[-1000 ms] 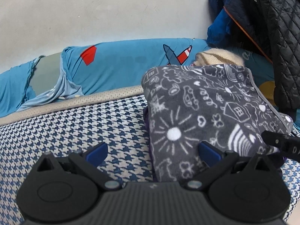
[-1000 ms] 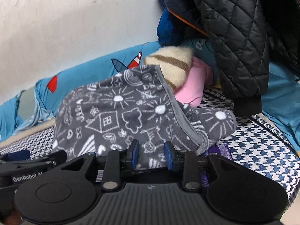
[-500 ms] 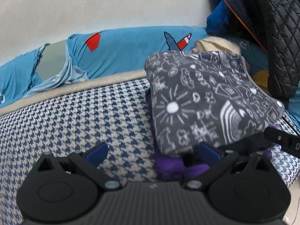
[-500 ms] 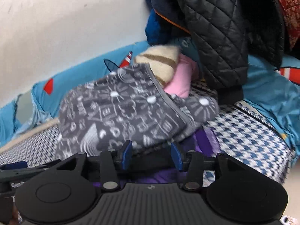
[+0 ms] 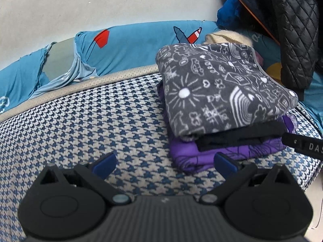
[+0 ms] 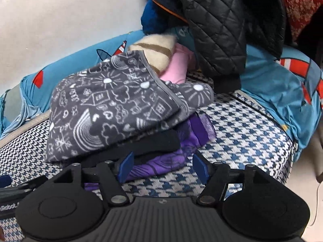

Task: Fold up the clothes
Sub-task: 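Open both tools and release the grey jacket on the stack, then withdraw both open tools from the folded clothes stack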

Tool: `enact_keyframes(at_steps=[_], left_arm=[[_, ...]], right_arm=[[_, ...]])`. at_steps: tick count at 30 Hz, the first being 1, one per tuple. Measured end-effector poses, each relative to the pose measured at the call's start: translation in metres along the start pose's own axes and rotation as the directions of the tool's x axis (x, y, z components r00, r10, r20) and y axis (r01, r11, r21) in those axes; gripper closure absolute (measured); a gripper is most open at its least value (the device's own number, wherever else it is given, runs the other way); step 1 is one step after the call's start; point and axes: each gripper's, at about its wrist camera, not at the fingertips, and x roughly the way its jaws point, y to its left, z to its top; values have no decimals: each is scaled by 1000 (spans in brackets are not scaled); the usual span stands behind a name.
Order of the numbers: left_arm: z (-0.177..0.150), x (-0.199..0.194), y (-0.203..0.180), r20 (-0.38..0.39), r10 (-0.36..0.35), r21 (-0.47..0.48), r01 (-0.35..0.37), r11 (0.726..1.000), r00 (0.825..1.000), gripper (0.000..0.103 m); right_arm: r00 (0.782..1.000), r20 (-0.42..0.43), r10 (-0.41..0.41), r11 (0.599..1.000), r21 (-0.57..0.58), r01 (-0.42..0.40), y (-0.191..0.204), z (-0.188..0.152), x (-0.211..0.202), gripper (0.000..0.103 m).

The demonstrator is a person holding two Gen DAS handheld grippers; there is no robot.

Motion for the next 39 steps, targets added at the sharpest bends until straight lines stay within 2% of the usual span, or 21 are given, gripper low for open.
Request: enact_keyframes(at_steps=[5,22,39], left_arm=[[-7,-5,5,-12,-5,-10,5,1000,1000,0],[-22,-24,16,-35,-12,-30,11,999,999,0],[-27,-35,20,-30,-13,-39,11,999,999,0]], right_arm=[[999,-36,-8,1000,10,8,-1,-4,-2,32],[996,-83,-38,999,-37,35,11,-21,-14,31],[994,-99,-49,999,-30,46,15,-26,-18,31]])
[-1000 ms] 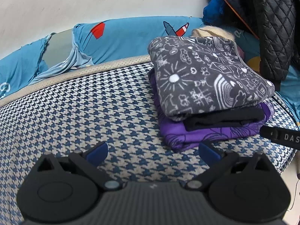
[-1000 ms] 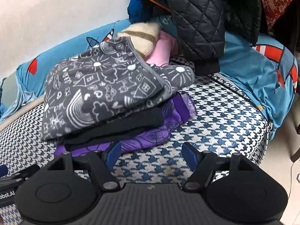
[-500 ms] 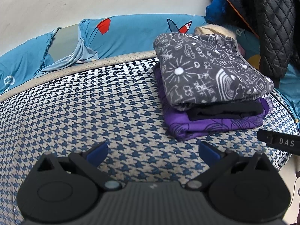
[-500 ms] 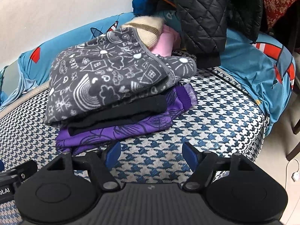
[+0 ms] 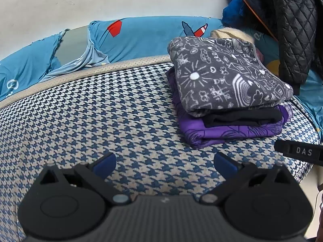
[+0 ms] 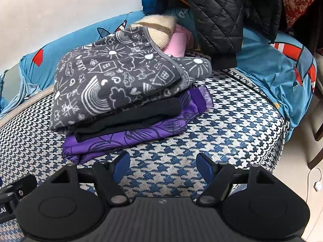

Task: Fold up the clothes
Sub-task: 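Withdraw both open tools from the folded clothes stack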

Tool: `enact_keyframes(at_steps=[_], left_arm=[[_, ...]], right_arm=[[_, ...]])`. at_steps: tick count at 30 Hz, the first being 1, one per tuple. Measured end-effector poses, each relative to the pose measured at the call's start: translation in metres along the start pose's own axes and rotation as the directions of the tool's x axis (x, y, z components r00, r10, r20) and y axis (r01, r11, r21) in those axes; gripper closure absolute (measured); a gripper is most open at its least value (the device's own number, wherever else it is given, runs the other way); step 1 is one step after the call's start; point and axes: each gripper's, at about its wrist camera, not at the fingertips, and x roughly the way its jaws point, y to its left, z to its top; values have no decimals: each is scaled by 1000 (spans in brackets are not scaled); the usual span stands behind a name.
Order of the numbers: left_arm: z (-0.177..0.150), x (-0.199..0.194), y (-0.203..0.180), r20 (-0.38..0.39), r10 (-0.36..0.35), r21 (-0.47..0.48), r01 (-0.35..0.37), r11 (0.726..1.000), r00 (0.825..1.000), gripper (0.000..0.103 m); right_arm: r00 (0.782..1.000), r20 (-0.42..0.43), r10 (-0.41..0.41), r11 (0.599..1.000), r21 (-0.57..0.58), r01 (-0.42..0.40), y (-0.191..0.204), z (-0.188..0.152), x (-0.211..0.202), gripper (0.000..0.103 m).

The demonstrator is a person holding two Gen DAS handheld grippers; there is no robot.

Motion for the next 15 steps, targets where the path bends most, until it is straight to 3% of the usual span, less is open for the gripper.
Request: enact_keyframes(at_steps=[15], left_arm=[[-2,1,-6,-17,-12,0,12,1000,1000,0]], right_arm=[[1000,-7,-22,1000,16,22,-7,-2,1,31]])
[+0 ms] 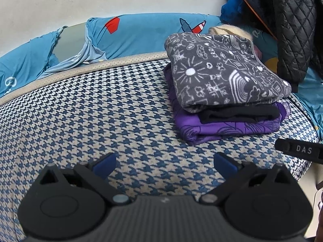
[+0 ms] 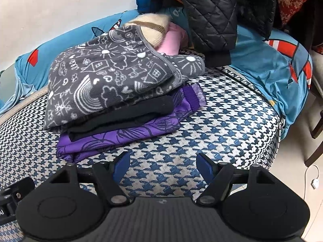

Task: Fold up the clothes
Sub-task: 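Withdraw both open tools from the folded clothes stack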

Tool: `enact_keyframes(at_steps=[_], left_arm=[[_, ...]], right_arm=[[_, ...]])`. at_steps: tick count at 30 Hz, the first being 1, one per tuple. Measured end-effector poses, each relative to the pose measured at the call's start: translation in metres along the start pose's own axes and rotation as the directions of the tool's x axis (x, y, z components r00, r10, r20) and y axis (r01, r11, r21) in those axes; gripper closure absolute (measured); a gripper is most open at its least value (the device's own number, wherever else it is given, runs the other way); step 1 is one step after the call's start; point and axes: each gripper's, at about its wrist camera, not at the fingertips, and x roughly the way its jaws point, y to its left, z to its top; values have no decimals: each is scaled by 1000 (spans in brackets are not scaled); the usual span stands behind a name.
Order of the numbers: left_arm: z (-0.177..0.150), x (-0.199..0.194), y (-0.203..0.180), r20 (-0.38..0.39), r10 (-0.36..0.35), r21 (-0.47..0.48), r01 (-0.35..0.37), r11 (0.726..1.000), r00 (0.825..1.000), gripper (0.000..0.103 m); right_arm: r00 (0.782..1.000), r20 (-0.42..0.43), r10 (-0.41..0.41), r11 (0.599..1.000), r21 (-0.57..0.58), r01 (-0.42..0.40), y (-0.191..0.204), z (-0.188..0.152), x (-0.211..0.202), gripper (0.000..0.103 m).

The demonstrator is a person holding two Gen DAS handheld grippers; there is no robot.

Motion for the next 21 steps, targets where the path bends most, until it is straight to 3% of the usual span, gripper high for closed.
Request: enact_keyframes(at_steps=[21], left_arm=[[-2,-2,-6,-4,-16,19,16,1000,1000,0]], right_arm=[[1000,-2,-2,1000,2,2,-1,0,0,31]])
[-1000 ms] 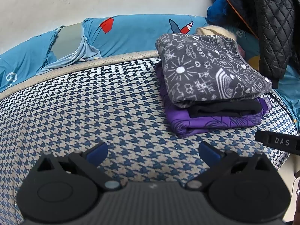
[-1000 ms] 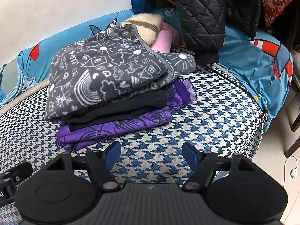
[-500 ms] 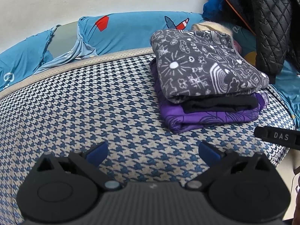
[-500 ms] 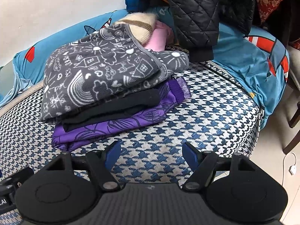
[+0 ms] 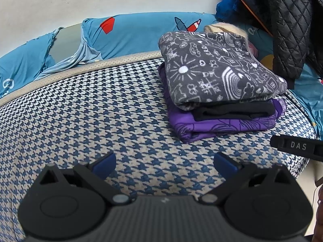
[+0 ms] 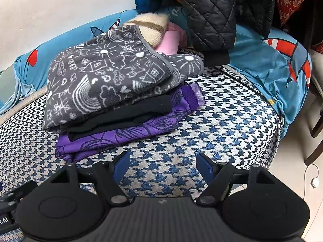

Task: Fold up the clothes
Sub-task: 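Withdraw both open tools from the folded clothes stack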

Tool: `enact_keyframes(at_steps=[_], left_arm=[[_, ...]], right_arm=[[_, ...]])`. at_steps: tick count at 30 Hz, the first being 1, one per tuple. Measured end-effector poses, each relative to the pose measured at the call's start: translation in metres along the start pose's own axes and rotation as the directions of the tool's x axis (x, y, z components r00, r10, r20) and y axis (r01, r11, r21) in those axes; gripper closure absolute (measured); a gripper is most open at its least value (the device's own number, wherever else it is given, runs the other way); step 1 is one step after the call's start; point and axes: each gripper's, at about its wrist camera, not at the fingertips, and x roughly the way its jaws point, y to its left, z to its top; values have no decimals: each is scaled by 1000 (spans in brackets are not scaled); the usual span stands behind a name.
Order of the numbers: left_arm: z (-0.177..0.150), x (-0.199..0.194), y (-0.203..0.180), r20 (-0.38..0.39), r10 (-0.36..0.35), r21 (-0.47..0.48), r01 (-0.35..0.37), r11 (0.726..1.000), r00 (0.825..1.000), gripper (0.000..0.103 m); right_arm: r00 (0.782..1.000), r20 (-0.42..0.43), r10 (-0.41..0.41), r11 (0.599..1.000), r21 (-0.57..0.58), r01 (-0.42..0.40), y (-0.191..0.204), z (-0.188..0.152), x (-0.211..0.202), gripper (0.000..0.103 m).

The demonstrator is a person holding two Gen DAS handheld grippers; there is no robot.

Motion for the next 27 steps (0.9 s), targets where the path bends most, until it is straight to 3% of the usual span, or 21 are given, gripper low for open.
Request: enact_keyframes(at_steps=[27], left_arm=[[-2,-1,2,0,8,4,-8,1000,1000,0]], right_arm=[[1000,-5,-8,1000,-30,8,6,-1,1,31]])
